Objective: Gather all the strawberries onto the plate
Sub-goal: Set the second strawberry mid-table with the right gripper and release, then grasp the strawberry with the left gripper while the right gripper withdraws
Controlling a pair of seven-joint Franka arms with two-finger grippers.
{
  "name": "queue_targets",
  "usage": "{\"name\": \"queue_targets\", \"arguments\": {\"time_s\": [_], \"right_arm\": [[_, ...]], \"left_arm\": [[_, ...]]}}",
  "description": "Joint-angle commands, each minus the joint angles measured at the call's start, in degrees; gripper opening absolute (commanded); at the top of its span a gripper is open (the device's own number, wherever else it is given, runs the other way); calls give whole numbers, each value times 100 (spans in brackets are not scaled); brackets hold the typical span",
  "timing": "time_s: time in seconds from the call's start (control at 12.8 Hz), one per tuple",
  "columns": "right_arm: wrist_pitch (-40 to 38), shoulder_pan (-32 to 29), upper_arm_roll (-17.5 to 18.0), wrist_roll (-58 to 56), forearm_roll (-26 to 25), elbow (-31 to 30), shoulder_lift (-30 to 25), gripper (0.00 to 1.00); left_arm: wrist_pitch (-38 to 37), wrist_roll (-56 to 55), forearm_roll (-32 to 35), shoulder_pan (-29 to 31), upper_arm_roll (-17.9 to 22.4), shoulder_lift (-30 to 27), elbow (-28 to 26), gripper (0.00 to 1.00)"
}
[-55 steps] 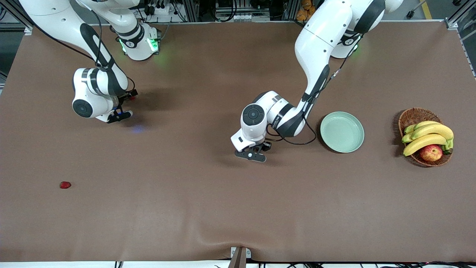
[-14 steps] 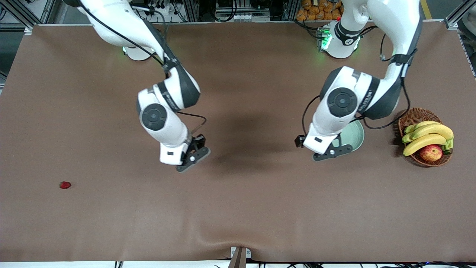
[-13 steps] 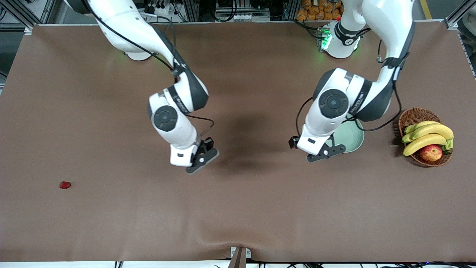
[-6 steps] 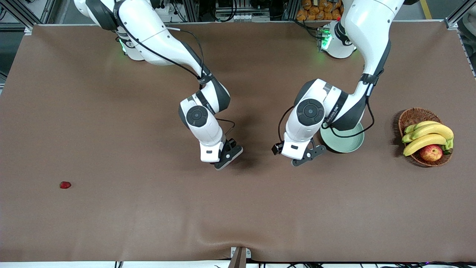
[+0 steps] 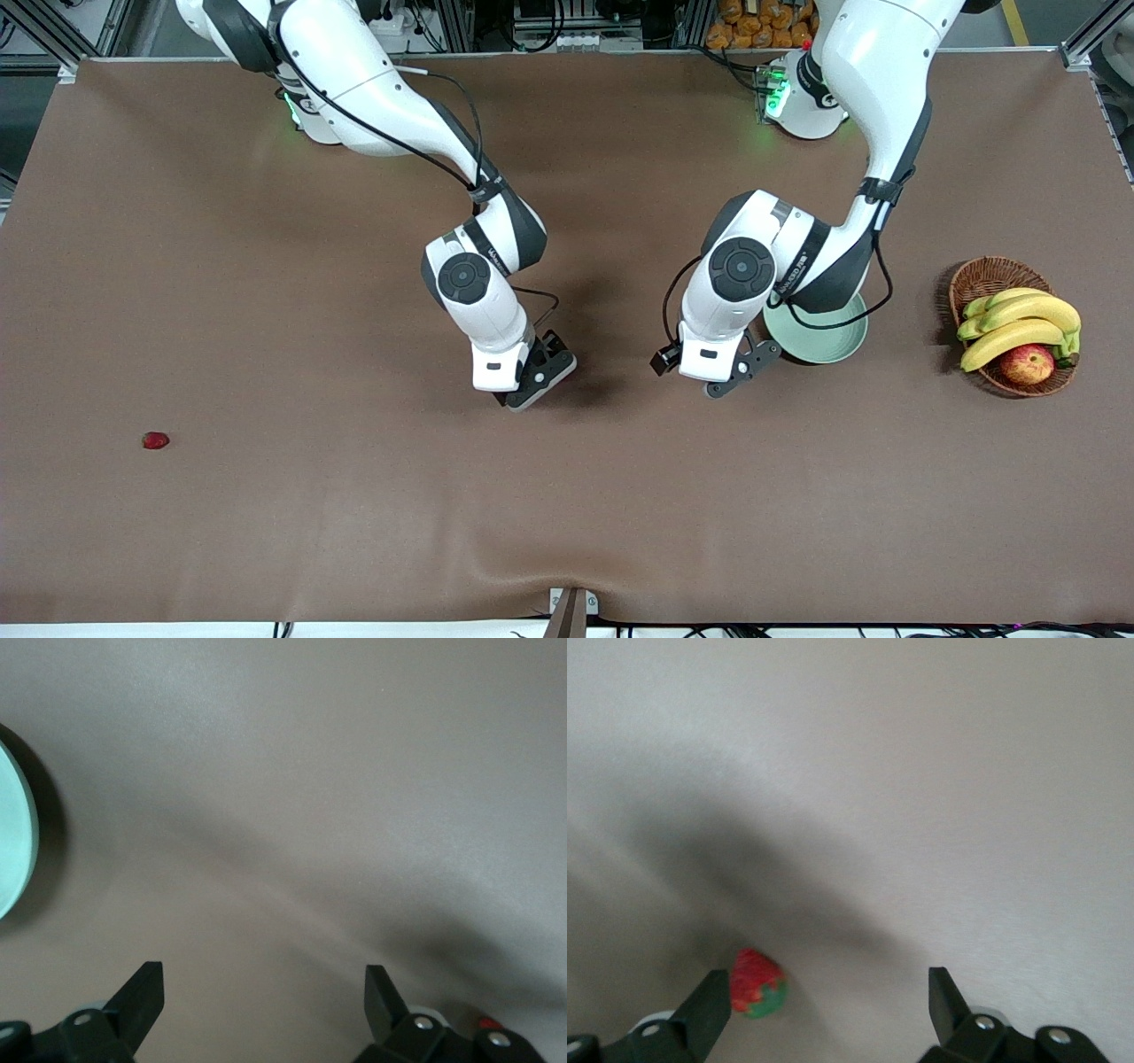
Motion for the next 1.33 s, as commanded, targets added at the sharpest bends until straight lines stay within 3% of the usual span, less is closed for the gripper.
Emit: {"name": "queue_targets", "arguments": {"time_s": [0.0, 0.31, 0.62, 0.78, 1.25], "right_arm": [[-921, -593, 40, -26, 66, -67, -554, 100], [-2303, -1902, 14, -96, -4, -67, -1021, 100], [-2358, -3195, 5, -700, -48, -58, -943, 100], [-2358, -3670, 14, -1236, -380, -67, -846, 100], [-2288, -4690, 14, -2738, -839, -67, -486, 100]], "left_arm": [[428, -753, -84, -186, 8, 327, 141, 100], [1062, -2249, -75, -660, 9, 1057, 947, 100], [2360, -3287, -76, -1004, 52, 1558, 1187, 100], [2906, -3498, -76, -1109, 61, 1804, 1248, 100], [2997, -3684, -76, -1303, 61, 2209, 1521, 86]]}}
